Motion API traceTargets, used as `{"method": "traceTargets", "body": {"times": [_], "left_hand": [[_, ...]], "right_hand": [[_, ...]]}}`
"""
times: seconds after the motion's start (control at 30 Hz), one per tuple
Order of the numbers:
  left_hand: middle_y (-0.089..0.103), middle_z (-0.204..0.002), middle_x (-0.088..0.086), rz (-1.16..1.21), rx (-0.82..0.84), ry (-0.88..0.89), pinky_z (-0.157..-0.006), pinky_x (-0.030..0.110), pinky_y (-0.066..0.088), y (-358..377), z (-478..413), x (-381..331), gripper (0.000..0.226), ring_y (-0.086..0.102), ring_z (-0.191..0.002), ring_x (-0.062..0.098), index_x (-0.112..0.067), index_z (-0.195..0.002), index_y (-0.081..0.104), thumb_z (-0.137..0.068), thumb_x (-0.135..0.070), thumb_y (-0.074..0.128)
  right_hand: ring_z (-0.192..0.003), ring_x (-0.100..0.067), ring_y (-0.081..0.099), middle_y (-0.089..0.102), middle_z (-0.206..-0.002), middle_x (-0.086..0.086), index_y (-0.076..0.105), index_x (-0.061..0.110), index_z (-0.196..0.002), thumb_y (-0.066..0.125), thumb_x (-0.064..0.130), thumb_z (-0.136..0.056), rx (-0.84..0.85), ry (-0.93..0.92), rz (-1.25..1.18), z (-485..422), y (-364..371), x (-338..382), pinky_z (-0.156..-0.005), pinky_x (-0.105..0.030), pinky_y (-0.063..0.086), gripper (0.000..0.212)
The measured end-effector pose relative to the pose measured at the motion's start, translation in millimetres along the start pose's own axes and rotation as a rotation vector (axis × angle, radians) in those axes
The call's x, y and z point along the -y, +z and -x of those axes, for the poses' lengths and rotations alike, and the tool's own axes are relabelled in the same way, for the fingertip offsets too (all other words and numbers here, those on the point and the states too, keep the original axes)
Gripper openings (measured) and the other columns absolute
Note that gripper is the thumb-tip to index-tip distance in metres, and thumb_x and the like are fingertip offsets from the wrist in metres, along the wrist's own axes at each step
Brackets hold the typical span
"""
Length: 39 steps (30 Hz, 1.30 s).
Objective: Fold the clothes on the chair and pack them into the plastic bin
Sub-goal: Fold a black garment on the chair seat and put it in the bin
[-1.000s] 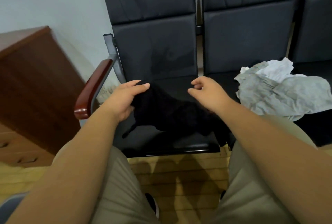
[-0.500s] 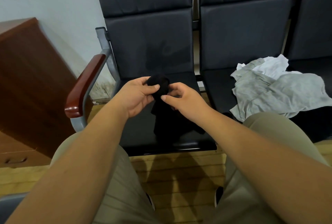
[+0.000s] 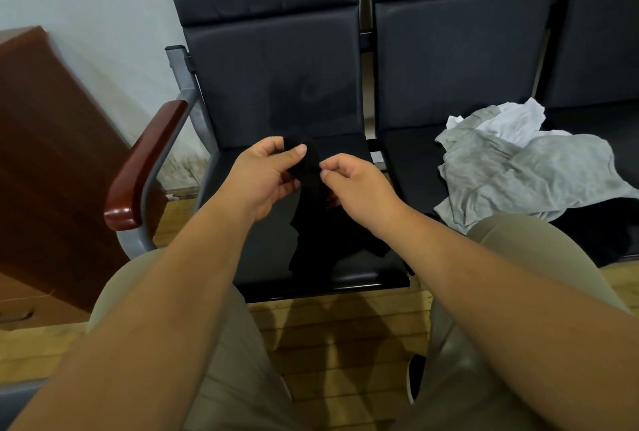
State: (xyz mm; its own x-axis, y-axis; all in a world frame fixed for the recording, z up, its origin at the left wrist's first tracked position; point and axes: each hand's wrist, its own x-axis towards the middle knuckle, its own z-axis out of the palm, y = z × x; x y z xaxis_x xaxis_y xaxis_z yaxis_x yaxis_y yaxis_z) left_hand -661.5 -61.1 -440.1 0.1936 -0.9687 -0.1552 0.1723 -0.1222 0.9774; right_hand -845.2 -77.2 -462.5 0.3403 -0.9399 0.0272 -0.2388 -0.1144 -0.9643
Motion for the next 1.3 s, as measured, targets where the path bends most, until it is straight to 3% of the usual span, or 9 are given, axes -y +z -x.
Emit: {"method": "traceTargets", "body": {"times": [0.1,0.17,0.2,0.3,0.4,0.63,1.07,1.17,1.3], "left_hand": [[0.078,-0.112,0.012,0.022,-0.034,0.019,-0.085,0.044,0.062,0.8,-3.7,1.2,0.014,0.076,-0.103,0.028,-0.016,-0.111,0.074,-0.097,-0.015,0.075],[0.078,-0.113,0.012,0.068,-0.049,0.011,-0.083,0.041,0.062,-0.2,-5.3,-0.3,0.019,0.076,-0.103,0.028,-0.015,-0.117,0.072,-0.098,-0.012,0.074],[0.078,-0.114,0.012,0.094,-0.039,-0.004,-0.082,0.039,0.062,-0.2,-5.9,-0.9,0.024,0.076,-0.103,0.028,-0.014,-0.122,0.07,-0.098,-0.01,0.073],[0.077,-0.119,0.014,0.165,-0.012,-0.054,-0.073,0.032,0.062,4.2,-6.8,-0.8,0.043,0.078,-0.099,0.027,-0.017,-0.136,0.063,-0.097,-0.004,0.072],[0.075,-0.118,0.011,0.251,-0.031,-0.069,-0.073,0.031,0.062,8.1,-9.3,0.4,0.053,0.079,-0.095,0.024,-0.03,-0.138,0.063,-0.096,0.001,0.071],[0.076,-0.11,0.01,0.144,-0.105,-0.012,-0.078,0.031,0.061,-4.1,-18.3,-3.4,0.024,0.074,-0.103,0.022,-0.011,-0.122,0.076,-0.099,-0.006,0.07],[0.077,-0.115,0.009,-0.108,-0.236,0.068,-0.076,0.025,0.061,-20.9,-21.5,-10.9,0.023,0.074,-0.107,0.02,-0.009,-0.117,0.075,-0.096,-0.019,0.078],[0.079,-0.113,0.005,-0.166,-0.226,0.082,-0.08,0.028,0.06,-21.9,-21.6,-12.5,0.024,0.074,-0.109,0.021,-0.014,-0.116,0.077,-0.094,-0.025,0.081],[0.08,-0.112,0.002,-0.295,-0.084,0.104,-0.099,0.042,0.059,-19.4,-11.4,-20.3,0.032,0.076,-0.109,0.019,-0.019,-0.116,0.078,-0.091,-0.038,0.082]], "right_hand": [[-0.086,-0.021,0.079,0.07,-0.087,0.003,0.073,0.026,-0.108,0.049,0.016,-0.107,0.015,0.078,-0.134,-0.9,-6.3,5.6,-0.091,-0.048,0.064,0.026],[-0.088,-0.022,0.079,0.07,-0.095,0.0,0.07,0.023,-0.112,0.053,0.023,-0.108,0.082,0.102,-0.151,-2.0,-9.3,8.2,-0.092,-0.049,0.064,0.017],[-0.09,-0.019,0.079,0.072,-0.102,0.001,0.069,0.025,-0.115,0.06,0.031,-0.106,0.132,0.104,-0.119,-1.2,-9.9,8.5,-0.092,-0.048,0.064,0.014],[-0.096,-0.01,0.075,0.074,-0.11,0.008,0.063,0.031,-0.122,0.079,0.051,-0.09,0.248,0.074,0.083,3.0,-5.1,0.2,-0.089,-0.037,0.062,0.041],[-0.101,-0.007,0.069,0.07,-0.112,0.011,0.061,0.03,-0.127,0.08,0.045,-0.089,0.223,0.017,0.267,4.1,6.0,-11.4,-0.086,-0.028,0.057,0.045],[-0.077,-0.005,0.066,0.069,-0.088,0.009,0.07,0.031,-0.106,0.061,0.032,-0.103,0.072,0.038,0.25,-11.9,-2.5,-9.4,-0.064,-0.023,0.045,0.009],[-0.088,0.009,0.07,0.076,-0.097,0.024,0.076,0.036,-0.12,0.057,0.036,-0.109,0.202,-0.079,0.243,-9.8,-45.6,7.2,-0.07,-0.006,0.047,0.022],[-0.088,0.002,0.073,0.078,-0.096,0.017,0.077,0.036,-0.114,0.055,0.038,-0.11,0.242,-0.05,0.209,-7.9,-53.6,10.2,-0.078,-0.017,0.053,0.022],[-0.099,-0.027,0.077,0.079,-0.104,-0.004,0.078,0.027,-0.109,0.055,0.039,-0.108,0.245,0.006,0.01,-10.0,-58.2,8.7,-0.098,-0.052,0.061,0.026]]}}
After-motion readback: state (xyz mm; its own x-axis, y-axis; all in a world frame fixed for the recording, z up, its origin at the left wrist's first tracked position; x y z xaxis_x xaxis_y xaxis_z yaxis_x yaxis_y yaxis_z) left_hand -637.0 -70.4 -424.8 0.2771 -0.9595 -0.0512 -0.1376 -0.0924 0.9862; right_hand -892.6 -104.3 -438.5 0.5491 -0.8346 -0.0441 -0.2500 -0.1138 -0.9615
